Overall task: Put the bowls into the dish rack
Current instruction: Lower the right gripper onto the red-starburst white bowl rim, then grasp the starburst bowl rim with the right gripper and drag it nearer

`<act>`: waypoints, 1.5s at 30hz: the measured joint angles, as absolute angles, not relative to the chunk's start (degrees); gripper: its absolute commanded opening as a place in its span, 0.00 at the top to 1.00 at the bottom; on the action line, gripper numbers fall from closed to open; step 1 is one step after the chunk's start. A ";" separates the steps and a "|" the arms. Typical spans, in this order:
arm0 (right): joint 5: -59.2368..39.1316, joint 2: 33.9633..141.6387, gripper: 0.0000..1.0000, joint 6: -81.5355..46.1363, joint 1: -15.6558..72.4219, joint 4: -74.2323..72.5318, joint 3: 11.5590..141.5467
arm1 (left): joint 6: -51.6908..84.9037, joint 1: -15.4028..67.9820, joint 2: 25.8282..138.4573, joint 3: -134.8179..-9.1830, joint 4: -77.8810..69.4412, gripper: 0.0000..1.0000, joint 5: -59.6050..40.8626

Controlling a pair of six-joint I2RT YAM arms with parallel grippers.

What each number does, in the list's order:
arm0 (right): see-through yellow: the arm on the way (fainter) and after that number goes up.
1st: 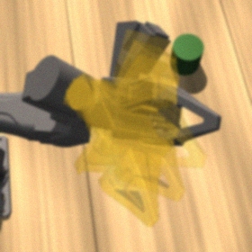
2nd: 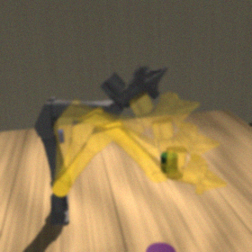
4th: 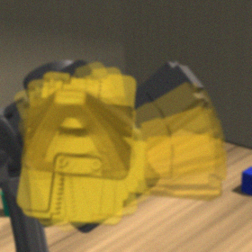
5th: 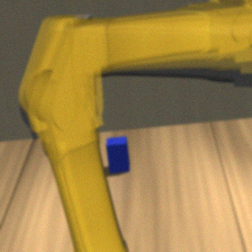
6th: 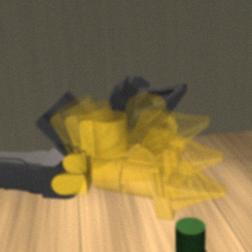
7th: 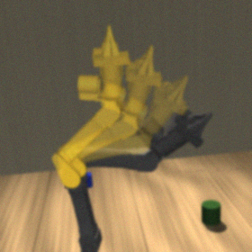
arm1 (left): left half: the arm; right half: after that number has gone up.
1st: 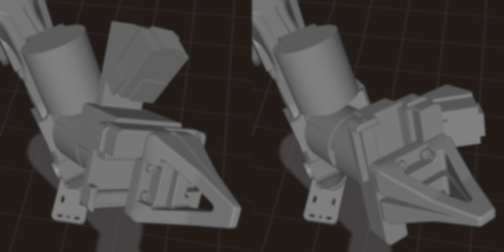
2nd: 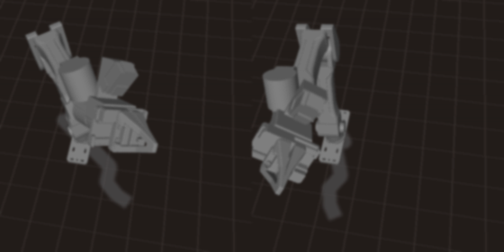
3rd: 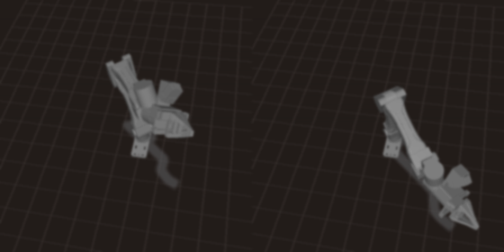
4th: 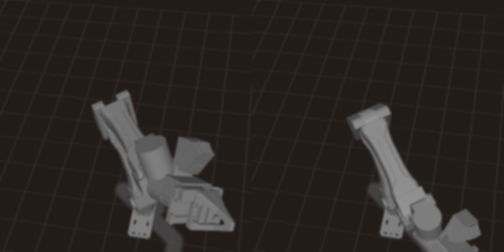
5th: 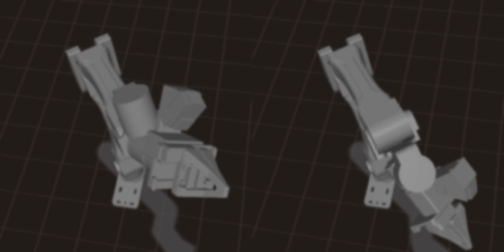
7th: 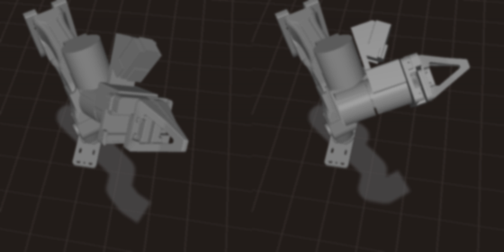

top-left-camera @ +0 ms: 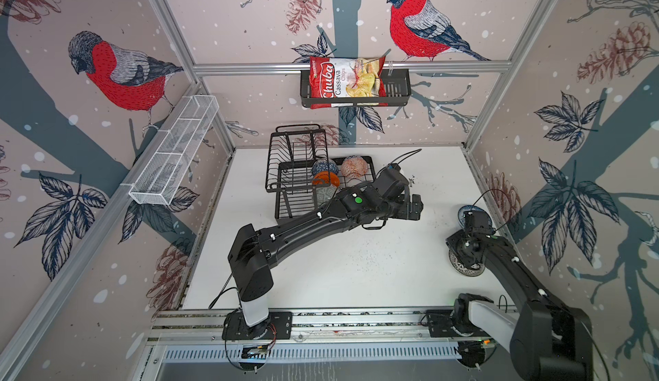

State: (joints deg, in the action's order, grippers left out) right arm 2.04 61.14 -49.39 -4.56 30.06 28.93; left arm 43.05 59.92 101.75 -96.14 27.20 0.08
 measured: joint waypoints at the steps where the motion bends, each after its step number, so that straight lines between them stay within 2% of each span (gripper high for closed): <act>1: 1.80 61.21 0.69 -49.21 -4.56 30.04 28.99 | 43.05 59.90 101.49 -95.77 27.20 0.03 0.12; 6: 1.08 60.23 0.79 -47.99 -4.19 30.28 29.34 | 43.05 59.92 99.79 -93.03 26.00 0.03 0.91; 11: 0.19 60.64 0.83 -48.47 -0.51 29.85 30.52 | 43.07 59.81 95.98 -88.49 25.15 0.03 2.48; 17: 0.75 67.83 0.84 -51.46 10.22 26.98 34.98 | 43.07 57.82 91.68 -83.72 24.27 0.03 4.58; 23: 2.94 80.09 0.85 -53.98 22.00 24.71 44.12 | 43.24 56.14 88.47 -81.78 24.27 0.03 5.10; 28: 4.34 88.14 0.80 -54.33 28.77 23.90 51.11 | 43.59 54.54 85.91 -79.29 24.25 0.03 6.00; 34: 4.03 93.06 0.70 -54.39 31.40 24.01 55.05 | 43.62 52.73 84.29 -78.06 24.25 0.03 6.44; 45: 1.06 92.88 0.50 -53.84 31.31 27.57 62.89 | 44.14 52.77 81.69 -75.55 24.43 0.03 6.26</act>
State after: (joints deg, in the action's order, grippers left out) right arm 1.06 92.88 -53.84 31.31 27.57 62.89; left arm 44.14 52.77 81.69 -75.55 24.43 6.26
